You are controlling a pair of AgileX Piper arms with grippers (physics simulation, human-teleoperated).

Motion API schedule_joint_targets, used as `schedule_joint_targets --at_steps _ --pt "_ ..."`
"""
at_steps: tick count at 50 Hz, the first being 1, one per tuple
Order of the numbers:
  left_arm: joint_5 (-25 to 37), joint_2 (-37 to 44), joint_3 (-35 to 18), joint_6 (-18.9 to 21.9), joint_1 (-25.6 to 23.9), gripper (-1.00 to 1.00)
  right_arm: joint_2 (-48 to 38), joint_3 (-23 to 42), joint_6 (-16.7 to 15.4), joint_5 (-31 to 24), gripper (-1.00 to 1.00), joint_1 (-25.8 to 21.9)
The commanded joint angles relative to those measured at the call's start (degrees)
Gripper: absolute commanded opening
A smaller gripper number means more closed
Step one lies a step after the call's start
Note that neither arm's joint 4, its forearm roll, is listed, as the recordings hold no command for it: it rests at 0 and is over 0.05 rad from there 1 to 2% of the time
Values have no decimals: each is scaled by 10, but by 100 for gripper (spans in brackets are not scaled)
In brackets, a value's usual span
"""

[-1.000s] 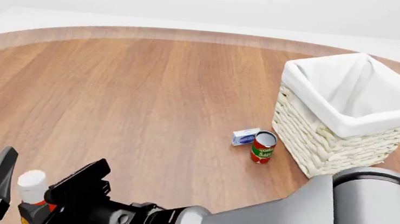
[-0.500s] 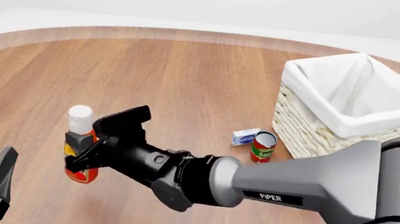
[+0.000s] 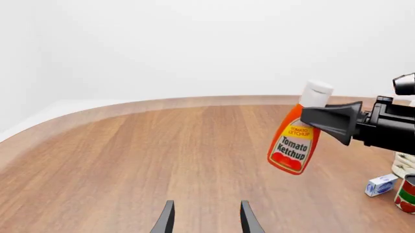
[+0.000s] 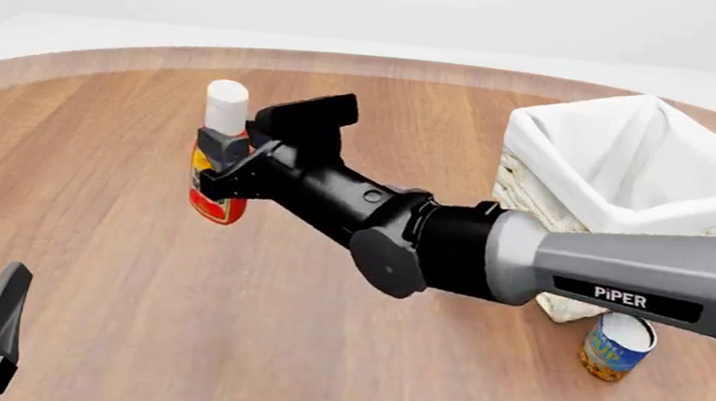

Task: Pick up the ketchup, and put it in the basket.

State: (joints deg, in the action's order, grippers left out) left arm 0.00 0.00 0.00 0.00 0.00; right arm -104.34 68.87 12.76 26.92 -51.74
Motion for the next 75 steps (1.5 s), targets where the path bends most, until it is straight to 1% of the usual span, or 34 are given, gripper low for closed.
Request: schedule_joint_targets --at_steps 1,6,10,12,18,20,25,29,33,35,38,39,41,42,44,47,48,49,50,51,53,55,56,57,58,68,69,73,75 --pt "0 0 0 0 0 100 65 -11 -22 -10 -100 40" --pt "0 0 0 0 0 100 78 -10 -30 -10 -100 66" --pt "0 0 0 0 0 100 79 1 -51 -17 -100 101" --pt "0 0 0 0 0 100 85 -4 -47 -14 -100 111" --pt "0 0 0 0 0 100 97 -5 -56 -17 -100 145" --pt "0 0 0 0 0 100 100 -4 -65 -18 -100 160" --pt "0 0 0 0 0 100 117 -15 -65 -5 -100 196" --pt "0 0 0 0 0 100 138 -28 -75 2 -100 223" --pt "0 0 0 0 0 100 158 -44 -72 7 -100 235" --pt "0 0 0 0 0 100 179 -58 -74 8 -100 250" --pt "0 0 0 0 0 100 204 -73 -91 -1 -100 282" --pt "0 0 0 0 0 100 204 -73 -91 -1 -100 282" --pt "0 0 0 0 0 100 222 -88 -95 -3 -100 304" --pt "0 0 0 0 0 100 222 -88 -95 -3 -100 304" --pt "0 0 0 0 0 100 239 -103 -102 -4 -100 329" --pt "0 0 0 0 0 100 248 -111 -103 -4 -100 338" --pt "0 0 0 0 0 100 261 -122 -107 -5 -100 358" --pt "0 0 0 0 0 100 261 -122 -107 -5 -100 358" --pt "0 0 0 0 0 100 275 -132 -109 -7 -100 384" --pt "0 0 0 0 0 100 280 -136 -114 -10 -100 383" --pt "0 0 0 0 0 100 287 -142 -123 -14 -100 398" --pt "0 0 0 0 0 100 295 -151 -122 -15 -100 405" --pt "0 0 0 0 0 100 297 -154 -127 -17 -100 415" --pt "0 0 0 0 0 100 299 -158 -128 -17 -100 420" --pt "0 0 0 0 0 100 303 -163 -122 -16 -100 421" --pt "0 0 0 0 0 100 324 -206 -117 -10 -100 453" --pt "0 0 0 0 0 100 325 -218 -115 -6 -100 472" --pt "0 0 0 0 0 100 302 -225 -115 15 -100 495" --pt "0 0 0 0 0 100 300 -227 -114 19 -100 495"
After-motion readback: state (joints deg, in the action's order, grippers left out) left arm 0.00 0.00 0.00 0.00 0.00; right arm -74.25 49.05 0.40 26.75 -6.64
